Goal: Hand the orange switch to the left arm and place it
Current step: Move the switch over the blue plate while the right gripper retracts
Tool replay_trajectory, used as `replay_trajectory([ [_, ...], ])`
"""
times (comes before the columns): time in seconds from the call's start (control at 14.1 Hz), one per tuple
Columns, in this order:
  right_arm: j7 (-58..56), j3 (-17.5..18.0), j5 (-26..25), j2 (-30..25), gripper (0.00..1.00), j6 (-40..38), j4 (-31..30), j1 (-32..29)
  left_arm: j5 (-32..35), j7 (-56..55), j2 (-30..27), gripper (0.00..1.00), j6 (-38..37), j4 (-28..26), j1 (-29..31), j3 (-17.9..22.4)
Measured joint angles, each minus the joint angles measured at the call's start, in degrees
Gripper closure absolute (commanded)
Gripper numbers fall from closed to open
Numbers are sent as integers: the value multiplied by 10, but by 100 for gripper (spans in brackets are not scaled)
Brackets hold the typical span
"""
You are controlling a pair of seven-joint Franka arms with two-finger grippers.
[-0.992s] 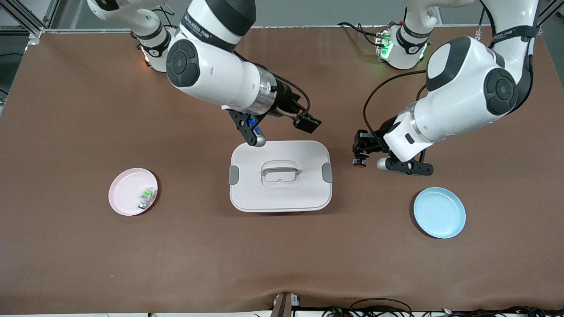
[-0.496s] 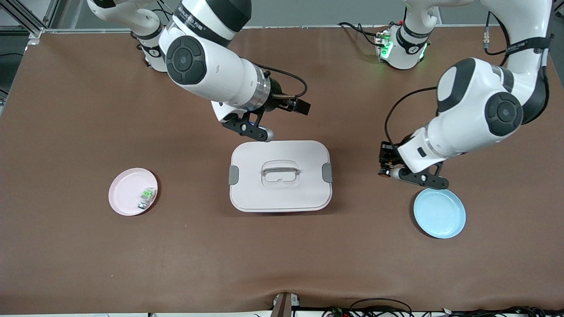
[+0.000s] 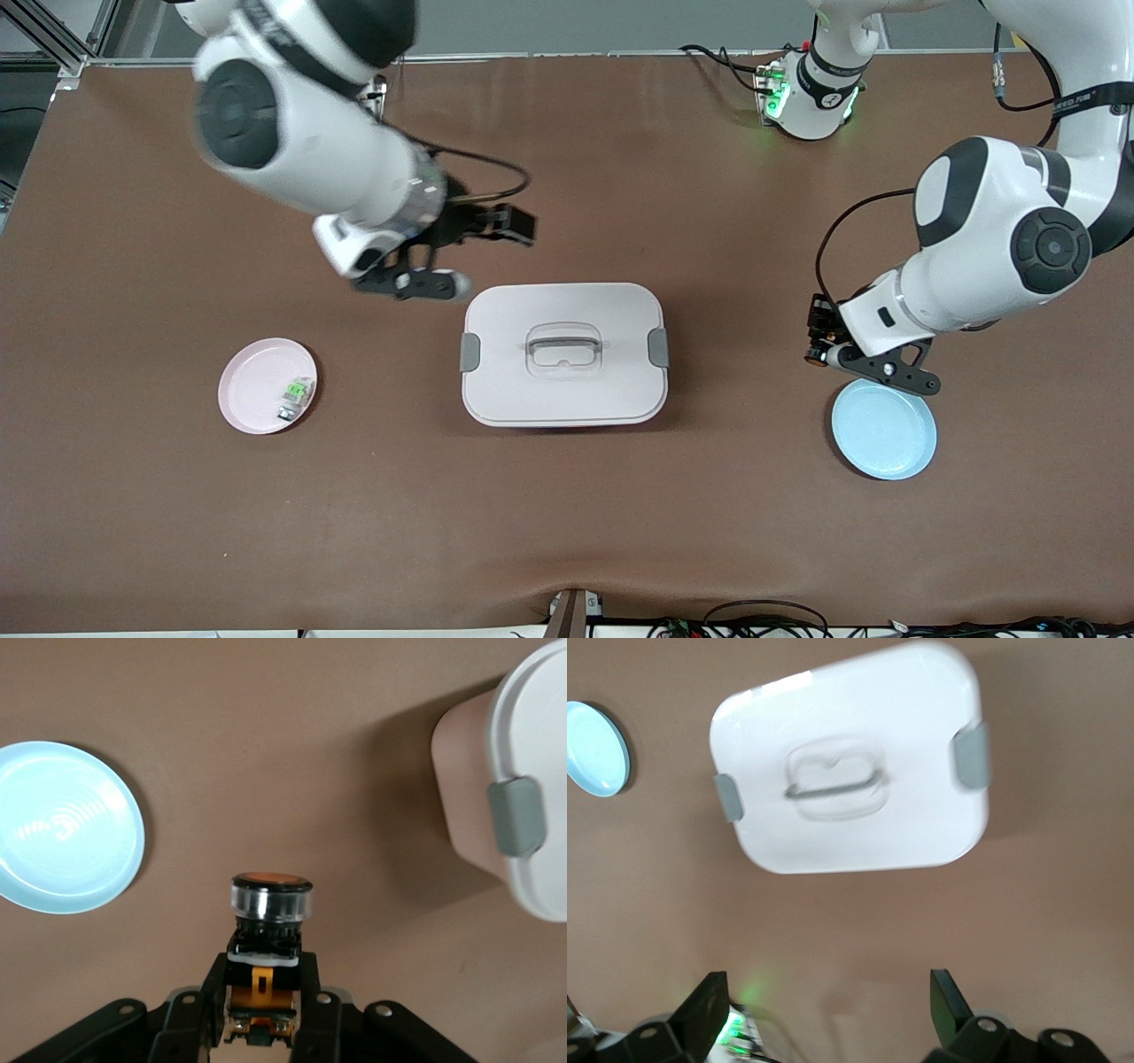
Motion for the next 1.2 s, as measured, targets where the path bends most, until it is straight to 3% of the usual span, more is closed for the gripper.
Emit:
replay_trajectory([
  [0.43, -212, -2, -14, -13, 0, -46, 0, -120, 49, 98, 13, 100, 1, -9, 42, 1],
  [0.78, -262, 4, -172, -38, 0, -52, 1, -126, 56, 182, 28, 100, 33, -16, 67, 1],
  [1.06, -262, 1, -204, -55, 0, -60, 1, -131, 67, 265, 42, 100, 86, -34, 95, 1],
  [1.2, -262, 1, -245, -62, 0, -62, 1, -138, 72, 307, 50, 100, 112, -42, 104, 1],
])
